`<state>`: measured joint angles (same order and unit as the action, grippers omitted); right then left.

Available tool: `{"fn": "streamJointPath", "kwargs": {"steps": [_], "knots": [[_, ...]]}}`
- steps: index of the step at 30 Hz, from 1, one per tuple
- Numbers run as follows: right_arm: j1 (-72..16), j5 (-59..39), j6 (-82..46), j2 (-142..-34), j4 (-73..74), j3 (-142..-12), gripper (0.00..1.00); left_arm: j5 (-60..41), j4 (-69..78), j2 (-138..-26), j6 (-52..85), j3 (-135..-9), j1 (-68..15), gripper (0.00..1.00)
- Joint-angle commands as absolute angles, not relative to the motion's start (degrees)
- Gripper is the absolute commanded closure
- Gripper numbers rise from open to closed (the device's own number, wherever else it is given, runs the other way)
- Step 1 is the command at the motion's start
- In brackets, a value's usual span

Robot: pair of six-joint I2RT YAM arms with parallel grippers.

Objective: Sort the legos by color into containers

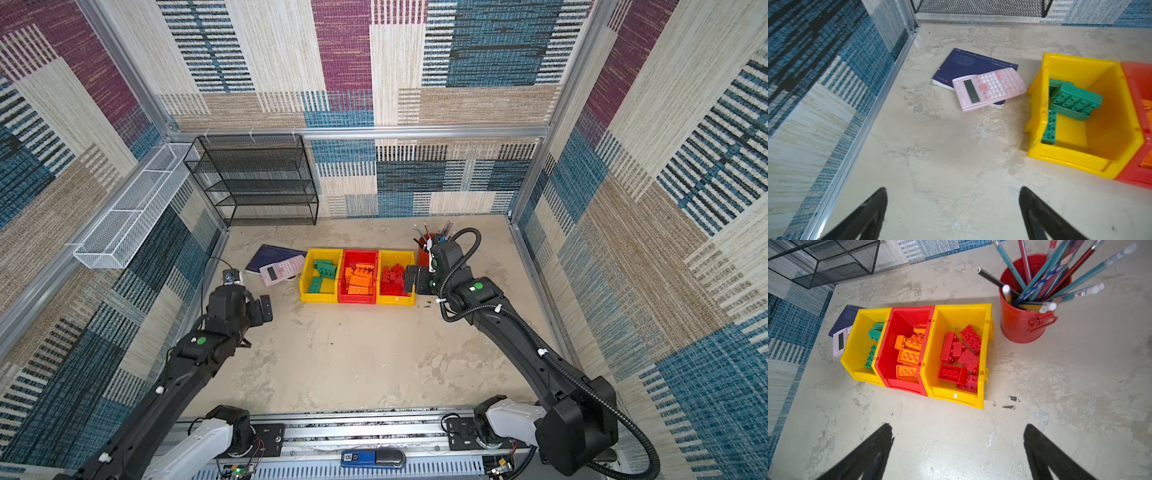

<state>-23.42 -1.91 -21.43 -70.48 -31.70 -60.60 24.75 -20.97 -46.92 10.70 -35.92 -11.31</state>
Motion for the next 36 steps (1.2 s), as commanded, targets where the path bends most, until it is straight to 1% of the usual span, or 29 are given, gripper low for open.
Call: {"fn": "streamJointPath", "kwargs": {"steps": [1, 3, 5, 8, 9, 11, 14, 16, 18, 21, 23, 25, 28, 30, 32, 34, 36], "knots": [[-21.7, -4.8, -19.0, -70.3, -26.1, -59.4, 0.00, 29.2, -10.2, -42.7, 6.6, -31.3, -10.8, 0.01], [-20.4, -4.6, -19.1, -69.9, -24.5, -58.1, 0.00, 28.8, -7.8, -43.1, 5.7, -30.0, -10.6, 0.01], [-19.2, -2.8, -20.1, -69.3, -21.7, -55.8, 0.00, 27.9, -6.2, -45.8, 5.4, -30.2, -10.2, 0.01], [-17.3, -3.1, -19.5, -65.5, -11.6, -47.7, 0.00, 26.7, -5.3, -51.9, 5.9, -31.5, -9.3, 0.01], [-17.0, -1.9, -19.0, -63.5, -7.9, -44.4, 0.00, 26.1, -4.8, -53.7, 5.8, -31.8, -9.0, 0.01], [-16.7, 4.6, -18.5, -58.9, -1.3, -37.6, 0.00, 25.2, -2.1, -56.6, 5.3, -31.7, -8.2, 0.01], [-16.0, 9.2, -13.5, -54.2, 4.8, -30.9, 0.00, 24.7, 2.7, -59.1, 5.2, -30.2, -7.1, 0.01], [-15.2, 13.5, -11.4, -53.2, 7.9, -28.0, 0.00, 24.6, 3.9, -59.5, 6.1, -29.3, -6.6, 0.01], [-12.3, 15.6, -10.5, -53.2, 12.2, -25.0, 0.01, 24.7, 7.3, -59.7, 6.2, -27.4, -6.5, 0.01], [-8.0, 15.9, -9.3, -54.3, 21.7, -20.4, 0.00, 24.5, 14.2, -61.4, 5.3, -25.1, -5.9, 0.01], [-7.0, 16.4, -6.0, -55.3, 33.2, -16.0, 0.00, 24.1, 20.1, -64.2, 5.2, -23.4, -5.2, 0.01], [-6.3, 16.0, -1.9, -57.4, 44.1, -12.6, 0.00, 23.0, 23.0, -67.4, 5.7, -23.4, -4.9, 0.01], [-2.9, 13.2, -2.2, -64.1, 48.9, -13.3, 0.00, 21.4, 29.4, -72.2, 5.5, -22.2, -4.8, 0.00], [-0.7, 10.7, -2.9, -67.5, 54.5, -12.0, 0.00, 21.1, 30.3, -73.4, 5.1, -23.2, -4.8, 0.01], [0.3, 9.3, -4.1, -71.2, 58.5, -11.8, 0.00, 20.1, 38.6, -75.7, 3.0, -21.6, -4.7, 0.01], [0.6, 5.5, -1.1, -75.0, 61.9, -12.0, 0.00, 18.9, 39.2, -77.1, 1.1, -22.7, -4.5, 0.00], [0.6, 5.2, -0.3, -79.0, 65.0, -12.8, 0.00, 16.9, 41.7, -79.6, -0.3, -22.7, -4.1, 0.00]]}}
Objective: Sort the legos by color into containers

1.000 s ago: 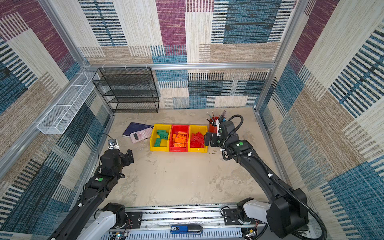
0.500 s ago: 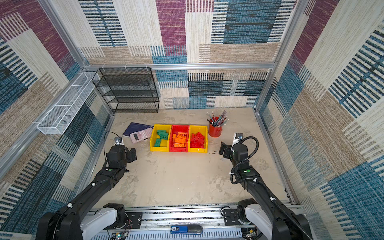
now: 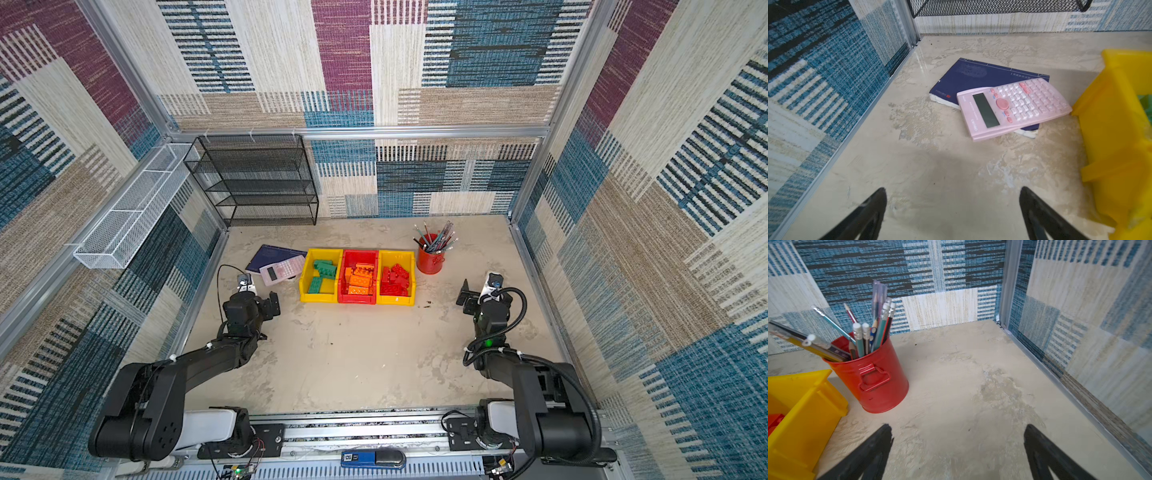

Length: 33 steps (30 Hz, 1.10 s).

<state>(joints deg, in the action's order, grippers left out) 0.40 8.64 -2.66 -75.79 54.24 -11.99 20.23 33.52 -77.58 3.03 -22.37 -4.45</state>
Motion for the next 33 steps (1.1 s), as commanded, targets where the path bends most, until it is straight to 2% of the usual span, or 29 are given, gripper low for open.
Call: {"fn": "streamJointPath", "kwargs": {"steps": [1, 4, 6, 9, 11, 33], "knots": [[1.0, 3.7, -1.1, -80.2, 65.9, -13.1, 0.00, 16.3, 44.7, -81.4, -0.6, -22.2, -4.0, 0.00], [1.8, -0.7, -0.6, -87.5, 73.3, -12.9, 0.00, 15.6, 54.0, -88.7, -1.6, -21.4, -3.6, 0.01], [1.7, -5.0, 1.1, -88.0, 73.7, -12.6, 0.00, 13.2, 46.8, -87.0, -0.2, -23.6, -2.6, 0.01], [1.8, -5.0, 1.0, -88.5, 75.0, -12.3, 0.00, 9.6, 48.2, -88.5, -0.3, -24.2, -1.1, 0.01], [1.8, -5.3, 1.0, -88.8, 75.6, -12.1, 0.00, 6.0, 43.7, -87.8, 0.6, -25.7, 0.6, 0.01], [1.9, -5.4, 1.1, -88.6, 76.6, -11.5, 0.00, 6.0, 46.0, -88.0, 0.4, -24.8, 0.6, 0.01]]}}
